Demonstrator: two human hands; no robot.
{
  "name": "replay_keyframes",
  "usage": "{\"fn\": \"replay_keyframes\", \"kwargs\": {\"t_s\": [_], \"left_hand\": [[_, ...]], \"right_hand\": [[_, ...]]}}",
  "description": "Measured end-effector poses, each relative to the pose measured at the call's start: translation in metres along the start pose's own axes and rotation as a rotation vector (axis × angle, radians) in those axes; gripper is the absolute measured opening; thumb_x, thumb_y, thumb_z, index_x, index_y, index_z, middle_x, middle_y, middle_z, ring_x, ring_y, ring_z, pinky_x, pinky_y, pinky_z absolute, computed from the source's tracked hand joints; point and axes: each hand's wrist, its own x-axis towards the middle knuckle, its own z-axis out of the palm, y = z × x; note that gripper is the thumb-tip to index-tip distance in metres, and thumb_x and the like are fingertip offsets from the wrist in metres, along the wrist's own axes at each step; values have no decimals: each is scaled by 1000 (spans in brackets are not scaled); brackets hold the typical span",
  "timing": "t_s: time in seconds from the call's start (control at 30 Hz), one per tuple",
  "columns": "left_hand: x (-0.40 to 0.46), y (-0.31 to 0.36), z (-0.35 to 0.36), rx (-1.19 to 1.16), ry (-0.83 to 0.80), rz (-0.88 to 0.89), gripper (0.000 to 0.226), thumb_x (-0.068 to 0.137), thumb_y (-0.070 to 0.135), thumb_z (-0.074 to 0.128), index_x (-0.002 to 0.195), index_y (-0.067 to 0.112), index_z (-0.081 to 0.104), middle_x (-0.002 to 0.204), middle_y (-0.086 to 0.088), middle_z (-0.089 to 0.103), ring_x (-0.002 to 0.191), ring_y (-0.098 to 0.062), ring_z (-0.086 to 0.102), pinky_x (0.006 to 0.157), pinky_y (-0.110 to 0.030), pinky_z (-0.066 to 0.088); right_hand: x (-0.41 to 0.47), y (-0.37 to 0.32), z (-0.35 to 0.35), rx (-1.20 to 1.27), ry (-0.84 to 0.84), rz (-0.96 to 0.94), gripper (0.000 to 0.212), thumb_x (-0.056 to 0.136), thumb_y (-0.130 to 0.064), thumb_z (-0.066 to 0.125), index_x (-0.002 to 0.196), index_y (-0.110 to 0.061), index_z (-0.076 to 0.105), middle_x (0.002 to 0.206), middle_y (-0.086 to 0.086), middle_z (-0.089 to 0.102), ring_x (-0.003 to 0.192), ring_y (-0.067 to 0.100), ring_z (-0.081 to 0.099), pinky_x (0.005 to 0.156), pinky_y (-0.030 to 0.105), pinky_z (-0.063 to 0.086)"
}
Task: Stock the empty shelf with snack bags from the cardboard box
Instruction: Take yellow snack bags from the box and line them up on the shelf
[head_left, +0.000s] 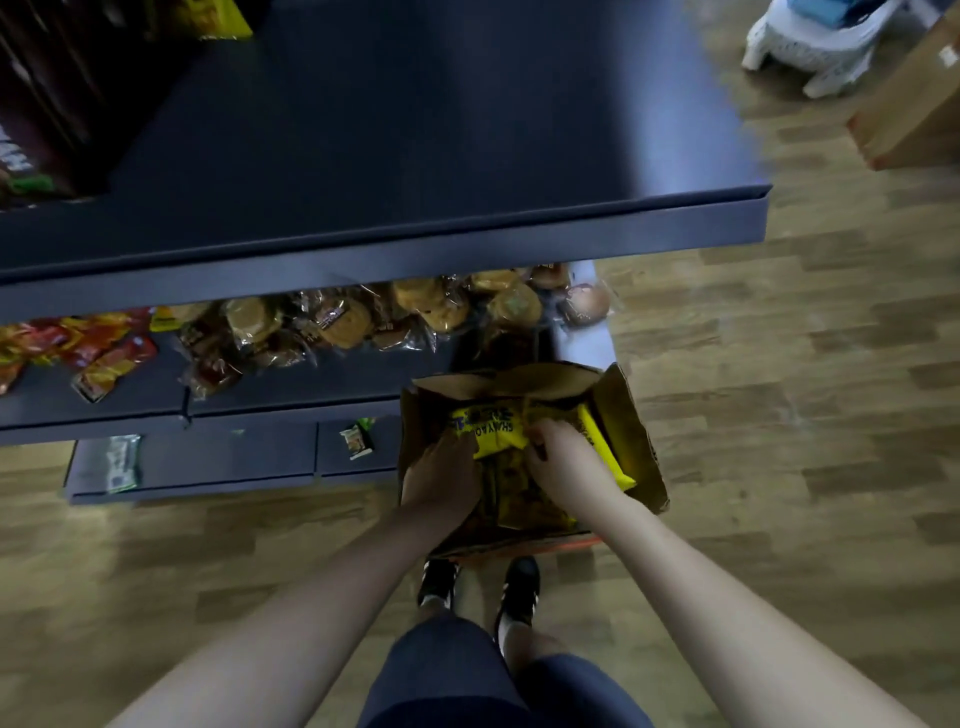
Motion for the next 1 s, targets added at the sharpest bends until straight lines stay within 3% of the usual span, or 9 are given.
{"fn": "replay_keyframes", "kwargs": {"t_s": [0.17, 0.33, 0.43, 0.6, 0.77, 0.9, 1.0], "left_hand": [[19, -2, 21, -112, -120, -67, 38, 94, 20, 43, 131, 13, 40, 132, -14, 46, 120, -34, 47, 90, -45, 46], [26, -4, 34, -66, -140, -100, 51, 96, 20, 42, 143, 14, 25, 147, -16, 25, 136, -37, 22, 99, -50, 38], [29, -6, 36, -72, -128, -118, 52, 94, 16, 43, 143, 14, 24, 149, -16, 18, 137, -38, 17, 99, -50, 38], [31, -11, 41, -34, -117, -93, 55, 94, 18, 44, 144, 16, 21, 151, -13, 14, 139, -37, 12, 102, -51, 35], [33, -14, 38, 64, -27, -45, 53, 91, 17, 44, 140, 13, 25, 143, -15, 21, 133, -35, 20, 102, -48, 34], [41, -16, 30, 47, 96, 24, 59, 92, 24, 50, 143, 15, 23, 143, -10, 27, 132, -30, 25, 102, -42, 34], [50, -21, 26, -4, 43, 82, 77, 89, 43, 56, 149, 20, 13, 152, -5, 20, 139, -27, 19, 107, -44, 31]], "right_hand": [[32, 10, 28, 110, 28, 203, 35, 91, -18, 50, 122, -2, 49, 118, 21, 52, 110, 39, 51, 89, 41, 45], [59, 11, 42, 407, 13, 355, 35, 97, -23, 46, 121, 2, 50, 116, 27, 58, 106, 40, 55, 74, 32, 38], [68, 8, 53, 560, 10, 414, 40, 96, -26, 49, 124, 3, 49, 121, 25, 57, 113, 37, 54, 80, 31, 37], [77, 7, 64, 597, -10, 437, 48, 85, -29, 66, 124, -5, 51, 116, 17, 62, 106, 33, 60, 88, 43, 49], [81, 12, 56, 697, 28, 482, 41, 82, -10, 69, 120, -6, 55, 109, 12, 63, 94, 23, 60, 71, 29, 46], [77, 15, 51, 745, 52, 443, 41, 83, -4, 65, 123, -7, 57, 116, 10, 63, 104, 22, 57, 80, 29, 44], [68, 19, 42, 727, -6, 375, 44, 87, -2, 60, 130, -10, 53, 122, 7, 60, 110, 18, 53, 85, 25, 39]]}}
